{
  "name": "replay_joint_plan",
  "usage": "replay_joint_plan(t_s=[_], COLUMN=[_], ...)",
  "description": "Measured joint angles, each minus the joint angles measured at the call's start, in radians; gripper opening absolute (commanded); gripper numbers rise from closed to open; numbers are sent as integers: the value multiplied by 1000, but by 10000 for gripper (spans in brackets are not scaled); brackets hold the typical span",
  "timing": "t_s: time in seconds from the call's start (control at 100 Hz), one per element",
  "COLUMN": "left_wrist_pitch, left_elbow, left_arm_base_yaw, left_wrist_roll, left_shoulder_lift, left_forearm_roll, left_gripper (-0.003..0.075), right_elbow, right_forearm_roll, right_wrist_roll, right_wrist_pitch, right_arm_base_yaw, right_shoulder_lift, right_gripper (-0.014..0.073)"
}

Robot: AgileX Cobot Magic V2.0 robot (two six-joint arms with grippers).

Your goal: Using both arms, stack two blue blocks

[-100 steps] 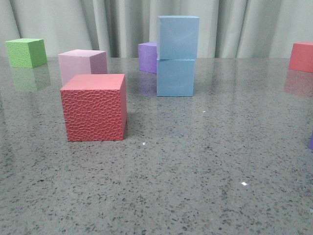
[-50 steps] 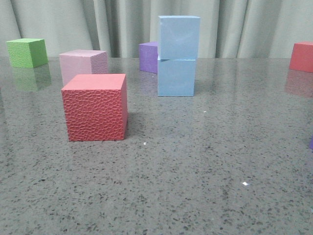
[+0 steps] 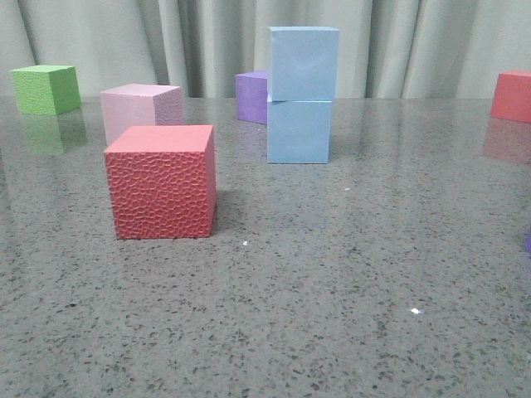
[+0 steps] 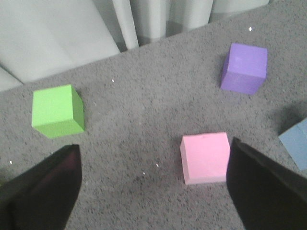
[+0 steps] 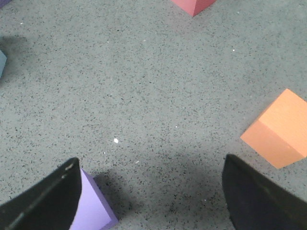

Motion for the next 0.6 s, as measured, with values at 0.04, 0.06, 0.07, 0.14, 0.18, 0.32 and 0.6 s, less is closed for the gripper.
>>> replay_joint_plan(t_s=[0.04, 0.06, 0.07, 0.14, 0.18, 0.32, 0.6], left_wrist_pitch=[-22, -36, -44, -93, -118, -210, -307], left_elbow=[66, 100, 112, 234, 310, 550, 901], left_arm_base_yaw=[0, 0, 0, 0, 0, 0, 0], left_wrist_roll=[0, 0, 0, 0, 0, -4, -30], left_shoulder_lift=[-36, -55, -62, -132, -176, -325, -608], left_forearm_roll=[0, 0, 0, 0, 0, 0, -2], left_gripper=[552, 552, 552, 552, 552, 552, 552], right_elbow=[0, 0, 0, 0, 0, 0, 0], right_forearm_roll=[0, 0, 0, 0, 0, 0, 0], right_wrist_roll=[0, 0, 0, 0, 0, 0, 0], right_wrist_pitch=[0, 0, 0, 0, 0, 0, 0], right_arm_base_yaw=[0, 0, 0, 0, 0, 0, 0], right_shoulder_lift=[0, 0, 0, 0, 0, 0, 0], right_gripper=[598, 598, 598, 598, 598, 598, 598])
